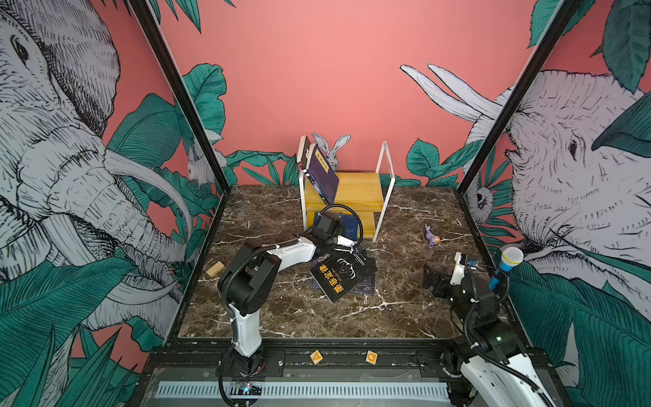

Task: Stacking books/files
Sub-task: Move the book to the bookshelf.

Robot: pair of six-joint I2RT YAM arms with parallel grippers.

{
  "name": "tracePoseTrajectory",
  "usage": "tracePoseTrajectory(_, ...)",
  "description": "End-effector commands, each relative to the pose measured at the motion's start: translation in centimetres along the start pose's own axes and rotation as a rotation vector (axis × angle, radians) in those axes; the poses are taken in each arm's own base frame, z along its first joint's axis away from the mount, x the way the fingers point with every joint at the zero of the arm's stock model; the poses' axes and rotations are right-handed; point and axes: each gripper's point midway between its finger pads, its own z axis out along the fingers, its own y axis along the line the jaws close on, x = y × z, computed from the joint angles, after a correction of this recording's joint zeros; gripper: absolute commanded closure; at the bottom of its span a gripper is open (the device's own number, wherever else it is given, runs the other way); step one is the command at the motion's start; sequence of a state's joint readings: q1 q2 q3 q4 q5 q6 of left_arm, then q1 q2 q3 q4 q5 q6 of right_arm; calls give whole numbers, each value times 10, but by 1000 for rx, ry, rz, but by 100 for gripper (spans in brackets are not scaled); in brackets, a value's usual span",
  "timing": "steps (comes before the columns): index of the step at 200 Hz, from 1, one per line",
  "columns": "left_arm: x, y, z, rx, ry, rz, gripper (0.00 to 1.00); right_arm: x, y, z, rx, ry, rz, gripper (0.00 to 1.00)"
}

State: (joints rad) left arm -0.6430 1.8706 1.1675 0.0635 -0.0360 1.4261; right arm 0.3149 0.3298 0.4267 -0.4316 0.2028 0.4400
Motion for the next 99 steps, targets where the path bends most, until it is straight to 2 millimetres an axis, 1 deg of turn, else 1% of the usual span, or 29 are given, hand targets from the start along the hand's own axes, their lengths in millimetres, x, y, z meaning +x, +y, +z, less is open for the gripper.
tracePoseTrajectory(1,6,28,-3,-77,19,-31,34,-10,0,-3,6,-32,1,1)
tracePoseTrajectory(36,12,33,-1,-87,29,-47,37,-10,0,-3,4,-32,1,1)
tracePoseTrajectory(62,14,38,2,-90,36,-62,38,-9,-1,-3,8,-32,1,1)
tracePoseTrajectory(99,15,37,9,-86,35,-83,38,-10,-1,-3,8,-33,1,1)
